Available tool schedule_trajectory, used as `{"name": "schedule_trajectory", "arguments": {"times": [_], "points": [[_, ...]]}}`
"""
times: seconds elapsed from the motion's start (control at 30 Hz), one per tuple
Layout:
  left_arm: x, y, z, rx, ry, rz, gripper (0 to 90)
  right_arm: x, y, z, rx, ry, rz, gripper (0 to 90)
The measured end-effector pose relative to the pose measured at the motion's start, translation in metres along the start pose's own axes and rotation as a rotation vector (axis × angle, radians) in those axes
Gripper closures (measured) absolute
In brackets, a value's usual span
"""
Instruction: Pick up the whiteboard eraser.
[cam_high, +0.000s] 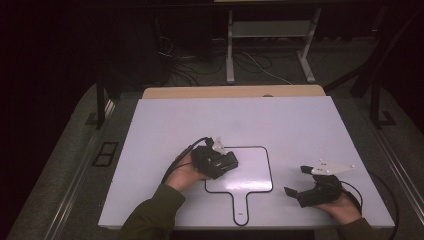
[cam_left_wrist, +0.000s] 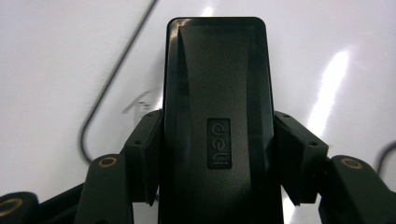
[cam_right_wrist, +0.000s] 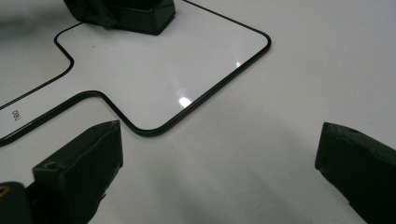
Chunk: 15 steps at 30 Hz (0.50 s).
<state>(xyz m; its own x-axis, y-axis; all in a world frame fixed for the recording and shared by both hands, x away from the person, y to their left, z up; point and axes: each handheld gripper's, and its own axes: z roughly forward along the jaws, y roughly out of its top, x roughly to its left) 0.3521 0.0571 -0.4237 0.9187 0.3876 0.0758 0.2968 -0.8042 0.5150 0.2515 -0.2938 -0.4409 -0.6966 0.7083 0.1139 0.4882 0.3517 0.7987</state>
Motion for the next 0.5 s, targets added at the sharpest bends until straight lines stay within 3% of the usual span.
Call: {"name": "schedule_trajectory", "arguments": {"times": [0.33,0.5], "points": [[0.03,0.004,0.005,0.009,0.045,-0.033,39.4,-0.001,0.0,0.0,-0.001,-0.005,-0.002,0.0],[0.041,0.004,0.007,0.006,0.046,-0.063,39.3,-0.001,0.0,0.0,0.0,-0.005,0.002,0.0]]}}
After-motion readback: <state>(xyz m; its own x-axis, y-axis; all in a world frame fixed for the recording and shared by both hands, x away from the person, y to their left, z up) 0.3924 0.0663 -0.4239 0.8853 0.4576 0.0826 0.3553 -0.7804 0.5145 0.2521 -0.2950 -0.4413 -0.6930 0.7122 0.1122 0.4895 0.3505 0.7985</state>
